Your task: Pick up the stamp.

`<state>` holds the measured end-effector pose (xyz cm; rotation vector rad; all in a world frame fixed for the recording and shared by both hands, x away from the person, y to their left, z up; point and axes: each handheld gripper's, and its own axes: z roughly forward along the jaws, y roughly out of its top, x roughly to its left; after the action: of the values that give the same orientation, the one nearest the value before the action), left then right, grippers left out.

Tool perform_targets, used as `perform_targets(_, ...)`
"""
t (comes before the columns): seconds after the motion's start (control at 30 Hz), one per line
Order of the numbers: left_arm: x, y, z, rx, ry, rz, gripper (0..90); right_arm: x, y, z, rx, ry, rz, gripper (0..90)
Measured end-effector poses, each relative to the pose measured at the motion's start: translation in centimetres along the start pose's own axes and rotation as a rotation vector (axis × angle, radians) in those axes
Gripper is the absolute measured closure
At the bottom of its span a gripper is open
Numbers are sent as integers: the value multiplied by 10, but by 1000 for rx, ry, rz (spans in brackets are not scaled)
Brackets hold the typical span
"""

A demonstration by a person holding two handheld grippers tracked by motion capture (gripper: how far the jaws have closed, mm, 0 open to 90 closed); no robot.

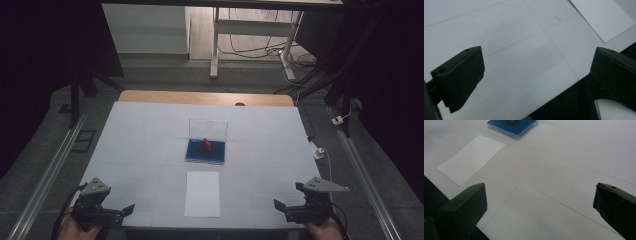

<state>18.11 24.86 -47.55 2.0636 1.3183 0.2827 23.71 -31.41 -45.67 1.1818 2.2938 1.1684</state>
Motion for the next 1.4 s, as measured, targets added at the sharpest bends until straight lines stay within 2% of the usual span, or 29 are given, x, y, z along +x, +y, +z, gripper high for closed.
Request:
perform_targets(0.1, -3, 2, 0, -8, 0, 17, 0, 0, 0, 0, -2, -1, -1, 0)
perform_targets(0.33, -2, 6, 1, -29, -24, 23, 5, 1, 0, 0, 0, -2, -5, 0)
perform_targets(0.47, -3, 11, 3, -50, -37, 58, 6, 1, 0, 0, 6, 0, -7, 0)
perform_targets(0.63, -3, 16, 9, -55, -80, 94, 4, 1, 0, 1, 7, 0, -14, 0)
perform_targets(0.8, -3, 21, 16, -59, -108, 115, 2, 2, 0, 1, 8, -4, -19, 0)
perform_targets(0.93, -4, 25, 20, -76, -113, 134, 0, 2, 0, 1, 9, -3, -18, 0)
perform_targets(1.4, -11, 55, 41, -96, -148, 152, 0, 2, 0, 1, 6, 1, -20, 0)
